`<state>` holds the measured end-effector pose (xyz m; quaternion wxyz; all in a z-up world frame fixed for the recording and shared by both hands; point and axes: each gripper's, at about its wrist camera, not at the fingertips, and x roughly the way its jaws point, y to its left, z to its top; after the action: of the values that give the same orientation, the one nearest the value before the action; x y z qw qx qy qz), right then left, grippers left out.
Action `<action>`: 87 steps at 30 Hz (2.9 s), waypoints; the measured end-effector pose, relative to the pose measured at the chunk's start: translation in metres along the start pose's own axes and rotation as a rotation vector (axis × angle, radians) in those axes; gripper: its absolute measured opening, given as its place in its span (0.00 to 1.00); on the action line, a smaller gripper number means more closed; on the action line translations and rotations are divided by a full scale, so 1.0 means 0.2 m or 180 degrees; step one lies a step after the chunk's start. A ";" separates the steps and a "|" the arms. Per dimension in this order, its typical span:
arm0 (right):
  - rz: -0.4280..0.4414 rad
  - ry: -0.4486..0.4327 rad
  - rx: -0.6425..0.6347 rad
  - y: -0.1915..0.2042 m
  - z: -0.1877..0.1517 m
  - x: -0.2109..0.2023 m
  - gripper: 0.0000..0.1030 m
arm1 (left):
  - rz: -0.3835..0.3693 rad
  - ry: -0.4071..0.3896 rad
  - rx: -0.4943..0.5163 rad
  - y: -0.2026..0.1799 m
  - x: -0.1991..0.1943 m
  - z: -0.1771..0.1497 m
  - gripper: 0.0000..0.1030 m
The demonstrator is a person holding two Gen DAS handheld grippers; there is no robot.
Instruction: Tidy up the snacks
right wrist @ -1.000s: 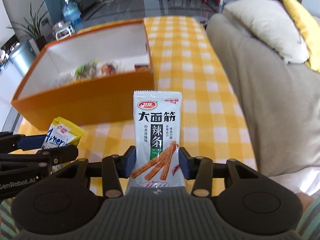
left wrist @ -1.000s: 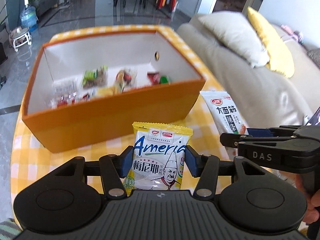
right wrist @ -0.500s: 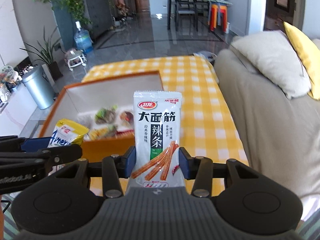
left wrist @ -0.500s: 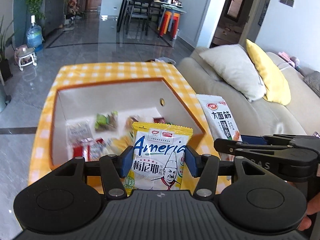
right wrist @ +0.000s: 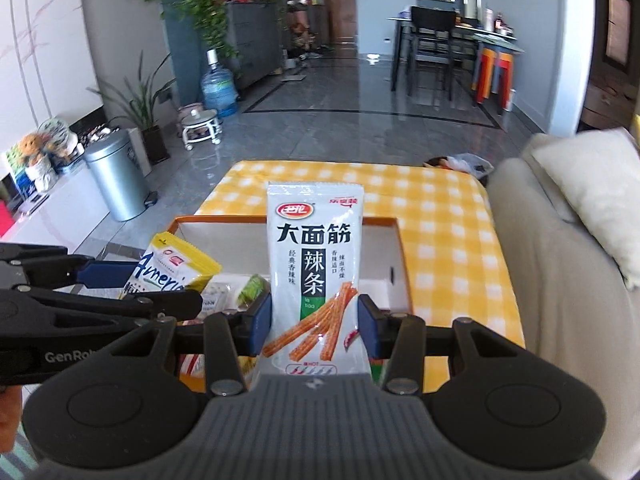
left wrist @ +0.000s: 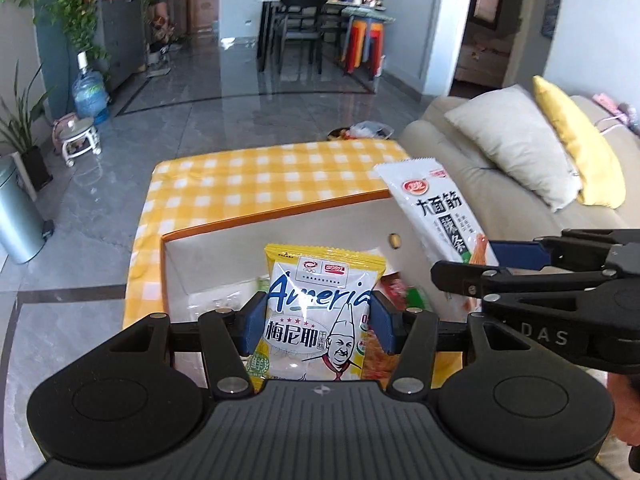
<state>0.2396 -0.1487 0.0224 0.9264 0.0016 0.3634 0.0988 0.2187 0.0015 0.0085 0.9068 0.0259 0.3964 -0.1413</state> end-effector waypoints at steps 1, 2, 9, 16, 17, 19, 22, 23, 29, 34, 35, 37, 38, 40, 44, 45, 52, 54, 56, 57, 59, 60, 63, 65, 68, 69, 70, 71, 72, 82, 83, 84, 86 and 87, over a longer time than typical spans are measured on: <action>0.0019 0.0016 -0.0020 0.00 0.02 0.03 0.42 | 0.0020 0.0035 -0.0010 0.02 0.02 0.00 0.60; 0.0050 0.0038 -0.0033 0.01 0.04 0.07 0.42 | 0.0026 0.0086 -0.0035 0.04 0.06 0.00 0.60; 0.0144 0.0246 -0.0110 -0.02 0.07 0.31 0.42 | 0.0087 0.0451 -0.0078 0.13 0.26 -0.04 0.60; 0.0011 0.0486 -0.0284 -0.04 0.05 0.55 0.42 | 0.0160 0.0693 0.0052 0.13 0.40 -0.04 0.60; -0.0030 0.0515 -0.0331 -0.05 0.05 0.58 0.42 | 0.0169 0.0715 0.0062 0.13 0.42 -0.03 0.60; -0.0110 0.0569 -0.0396 -0.05 0.04 0.63 0.42 | 0.0198 0.0755 0.0090 0.13 0.47 -0.02 0.60; -0.0205 0.0631 -0.0504 -0.05 0.01 0.69 0.42 | 0.0218 0.0809 0.0174 0.12 0.53 -0.01 0.60; -0.0226 0.0652 -0.0535 -0.05 0.01 0.71 0.42 | 0.0239 0.0824 0.0220 0.11 0.55 -0.01 0.60; -0.0289 0.0742 -0.0722 -0.04 -0.03 0.78 0.42 | 0.0312 0.0939 0.0353 0.09 0.64 -0.04 0.60; -0.0351 0.0827 -0.0808 -0.04 -0.06 0.80 0.43 | 0.0341 0.0988 0.0404 0.09 0.66 -0.06 0.60; -0.0355 0.0849 -0.0818 -0.04 -0.07 0.80 0.43 | 0.0357 0.0997 0.0417 0.08 0.66 -0.06 0.60; -0.0361 0.0884 -0.0825 -0.04 -0.08 0.80 0.43 | 0.0376 0.1005 0.0412 0.08 0.67 -0.07 0.61; -0.0366 0.0885 -0.0836 -0.04 -0.09 0.80 0.44 | 0.0383 0.1005 0.0406 0.08 0.67 -0.07 0.61; -0.0366 0.0876 -0.0837 -0.04 -0.08 0.79 0.44 | 0.0395 0.0987 0.0402 0.08 0.66 -0.07 0.63; -0.0343 0.0827 -0.0794 -0.05 -0.06 0.76 0.47 | 0.0422 0.0913 0.0452 0.07 0.61 -0.06 0.66; -0.0343 0.0824 -0.0776 -0.05 -0.05 0.75 0.47 | 0.0426 0.0882 0.0456 0.07 0.60 -0.06 0.68; -0.0259 0.0637 -0.0590 -0.07 0.00 0.59 0.65 | 0.0479 0.0454 0.0307 0.07 0.39 -0.02 0.83; -0.0253 0.0549 -0.0531 -0.06 0.02 0.54 0.70 | 0.0478 0.0305 0.0207 0.08 0.32 -0.01 0.83; -0.0268 0.0450 -0.0459 -0.07 0.04 0.47 0.76 | 0.0471 0.0160 0.0104 0.09 0.23 0.00 0.84; -0.0270 0.0385 -0.0415 -0.07 0.05 0.43 0.78 | 0.0457 0.0098 0.0068 0.09 0.19 0.00 0.84; -0.0269 0.0271 -0.0329 -0.07 0.06 0.35 0.79 | 0.0447 -0.0028 0.0015 0.09 0.12 0.00 0.84; -0.0263 0.0216 -0.0282 -0.06 0.06 0.31 0.81 | 0.0453 -0.0121 0.0003 0.08 0.08 0.00 0.84; -0.0250 0.0057 -0.0142 -0.06 0.05 0.19 0.82 | 0.0505 -0.0327 0.0011 0.06 -0.03 -0.01 0.84; -0.0251 -0.0030 -0.0045 -0.06 0.05 0.11 0.82 | 0.0530 -0.0449 -0.0032 0.05 -0.10 -0.02 0.85; -0.0245 -0.0171 0.0123 -0.05 0.03 0.00 0.84 | 0.0599 -0.0645 -0.0033 0.03 -0.20 -0.04 0.87; -0.0247 -0.0222 0.0167 -0.05 0.02 -0.04 0.86 | 0.0643 -0.0709 -0.0019 0.03 -0.23 -0.05 0.88; -0.0251 -0.0275 0.0204 -0.05 0.01 -0.08 0.87 | 0.0692 -0.0776 -0.0002 0.01 -0.27 -0.06 0.89; -0.0258 -0.0329 0.0232 -0.05 -0.01 -0.12 0.89 | 0.0718 -0.0813 0.0012 0.00 -0.29 -0.07 0.91; -0.0263 -0.0378 0.0249 -0.04 -0.02 -0.16 0.91 | 0.0745 -0.0848 0.0021 -0.01 -0.31 -0.08 0.93; -0.0230 -0.0524 0.0134 0.04 -0.21 -0.42 0.96 | 0.1005 -0.1038 0.0116 -0.11 -0.44 -0.21 1.00; -0.0229 -0.0523 0.0141 0.04 -0.23 -0.44 0.96 | 0.0996 -0.1027 0.0084 -0.11 -0.44 -0.22 1.00; -0.0229 -0.0522 0.0151 0.05 -0.26 -0.46 0.96 | 0.0990 -0.1018 0.0046 -0.10 -0.43 -0.23 1.00; -0.0233 -0.0504 0.0163 0.05 -0.30 -0.48 0.96 | 0.1001 -0.1000 -0.0045 -0.10 -0.42 -0.27 1.00; -0.0235 -0.0485 0.0161 0.05 -0.32 -0.49 0.96 | 0.1008 -0.0977 -0.0086 -0.09 -0.41 -0.30 1.00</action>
<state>0.1255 -0.1619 0.0415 0.9540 0.0191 0.2942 0.0551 0.1183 0.0138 0.0294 0.9676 0.0539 0.2466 0.0059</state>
